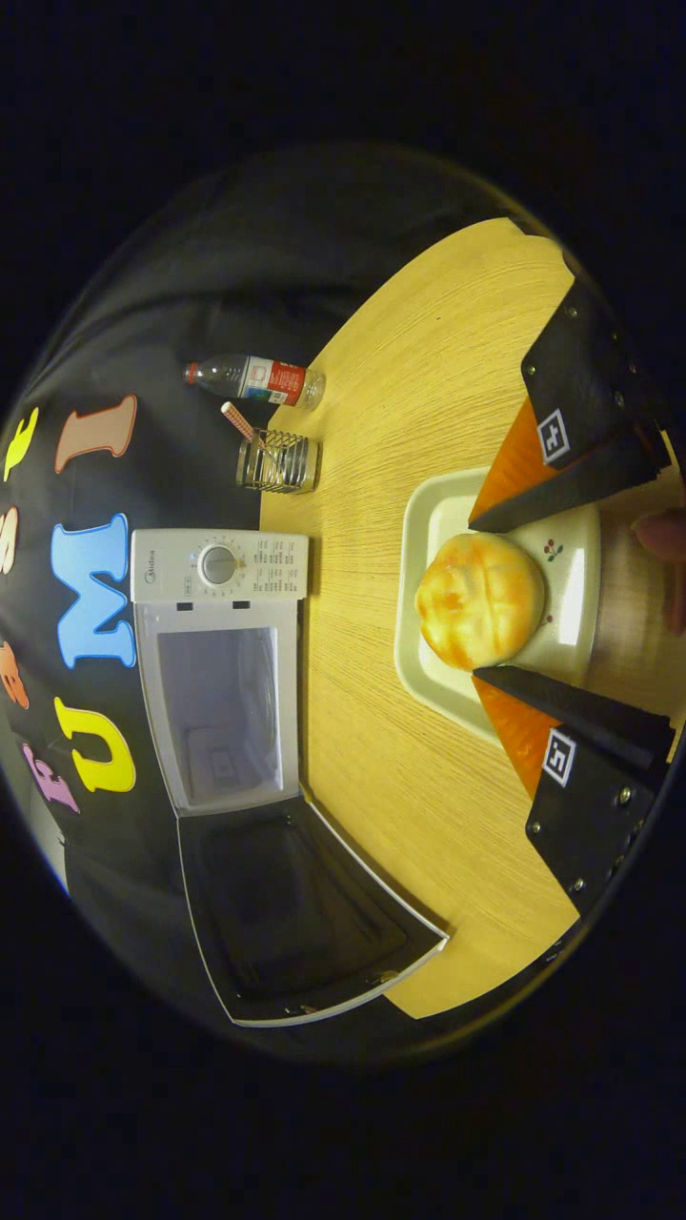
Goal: Open the microwave, put the food inside, and close the microwave door.
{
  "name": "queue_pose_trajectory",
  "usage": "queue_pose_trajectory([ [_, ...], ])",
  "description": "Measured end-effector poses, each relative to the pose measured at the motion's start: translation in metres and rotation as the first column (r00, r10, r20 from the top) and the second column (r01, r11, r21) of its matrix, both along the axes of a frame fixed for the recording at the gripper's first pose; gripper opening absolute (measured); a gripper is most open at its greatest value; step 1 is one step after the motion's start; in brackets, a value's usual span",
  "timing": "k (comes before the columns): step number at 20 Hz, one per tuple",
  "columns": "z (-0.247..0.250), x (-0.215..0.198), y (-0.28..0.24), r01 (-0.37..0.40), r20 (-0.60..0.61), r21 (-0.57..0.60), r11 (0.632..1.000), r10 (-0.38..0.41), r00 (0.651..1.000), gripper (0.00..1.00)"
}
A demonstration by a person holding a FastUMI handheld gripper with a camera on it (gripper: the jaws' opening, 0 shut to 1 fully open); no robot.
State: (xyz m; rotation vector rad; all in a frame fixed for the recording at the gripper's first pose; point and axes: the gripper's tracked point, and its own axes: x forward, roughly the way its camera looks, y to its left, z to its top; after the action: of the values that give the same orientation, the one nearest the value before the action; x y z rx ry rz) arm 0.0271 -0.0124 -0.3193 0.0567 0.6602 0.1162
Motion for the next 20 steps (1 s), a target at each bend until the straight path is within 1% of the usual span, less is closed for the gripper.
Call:
queue_pose_trajectory([
  [2, -0.006, -0.003, -0.001, -0.004, -0.035, 0.013, 1.000, 0.005, 0.999, 0.86],
  [3, -0.008, -0.004, -0.001, -0.007, -0.044, 0.024, 1.000, 0.008, 0.999, 0.95],
  [4, -0.007, -0.001, -0.003, -0.001, -0.037, 0.023, 1.000, 0.002, 0.999, 1.00],
  [5, -0.008, -0.001, -0.004, 0.008, -0.044, 0.040, 0.999, -0.006, 0.999, 0.97],
  [6, -0.006, -0.001, -0.004, 0.018, -0.038, 0.060, 0.998, -0.016, 0.999, 0.83],
  [8, -0.006, -0.001, -0.007, 0.029, -0.039, 0.063, 0.998, -0.026, 0.999, 0.81],
  [9, -0.006, 0.000, -0.007, 0.023, -0.040, 0.062, 0.998, -0.021, 0.999, 0.77],
  [15, -0.001, -0.002, 0.005, -0.014, -0.020, 0.058, 0.998, 0.015, 1.000, 0.77],
  [20, 0.019, -0.001, 0.024, -0.052, 0.060, 0.047, 0.998, 0.049, 0.997, 0.77],
])
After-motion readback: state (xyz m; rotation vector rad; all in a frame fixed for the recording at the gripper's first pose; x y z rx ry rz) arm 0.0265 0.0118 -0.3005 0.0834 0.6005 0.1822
